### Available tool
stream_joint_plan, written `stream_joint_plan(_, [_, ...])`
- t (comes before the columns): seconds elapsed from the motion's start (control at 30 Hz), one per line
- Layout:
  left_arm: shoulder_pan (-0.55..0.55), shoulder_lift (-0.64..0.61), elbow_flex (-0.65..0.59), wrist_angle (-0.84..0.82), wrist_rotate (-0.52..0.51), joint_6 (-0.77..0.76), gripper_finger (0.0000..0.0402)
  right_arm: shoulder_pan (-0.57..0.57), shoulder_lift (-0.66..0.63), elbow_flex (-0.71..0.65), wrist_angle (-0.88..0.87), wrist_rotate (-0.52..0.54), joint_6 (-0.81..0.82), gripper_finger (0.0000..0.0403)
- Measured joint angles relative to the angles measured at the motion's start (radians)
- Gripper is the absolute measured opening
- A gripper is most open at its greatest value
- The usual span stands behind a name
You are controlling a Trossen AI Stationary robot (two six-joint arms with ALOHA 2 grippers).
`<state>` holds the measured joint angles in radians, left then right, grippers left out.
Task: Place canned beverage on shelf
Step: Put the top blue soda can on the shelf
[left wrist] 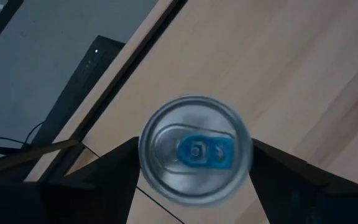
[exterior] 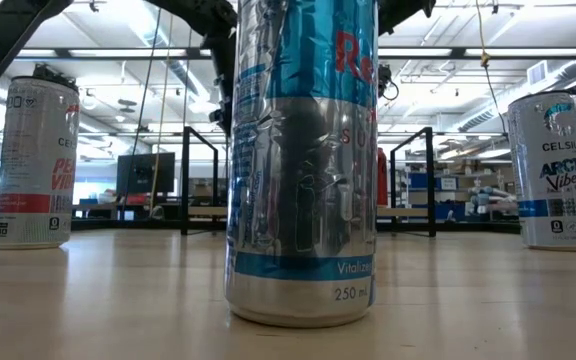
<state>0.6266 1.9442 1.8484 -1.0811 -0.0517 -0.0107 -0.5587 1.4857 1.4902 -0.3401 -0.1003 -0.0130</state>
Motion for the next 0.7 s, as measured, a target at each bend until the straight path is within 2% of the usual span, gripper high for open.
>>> stream_joint_plan(0.27, [-0.002, -0.001, 0.202, -0.144, 0.012, 0.019, 0.0286, 0.000, 0.000, 0.000, -0.019, -0.034, -0.017, 0.0361])
stream_joint_plan(0.4, [0.000, -0.001, 0.332, -0.243, 0.012, 0.049, 0.0286, 0.010, 0.015, 0.000, -0.023, -0.085, -0.017, 0.0361])
stream_joint_plan(0.57, [0.007, -0.003, 0.493, -0.336, 0.010, 0.048, 0.0286, 0.014, 0.034, 0.000, -0.024, -0.081, -0.025, 0.0362])
stream_joint_plan(0.7, [0.020, -0.061, 0.492, -0.296, 0.008, 0.060, 0.0286, 0.022, 0.041, 0.000, -0.009, -0.085, -0.068, 0.0362])
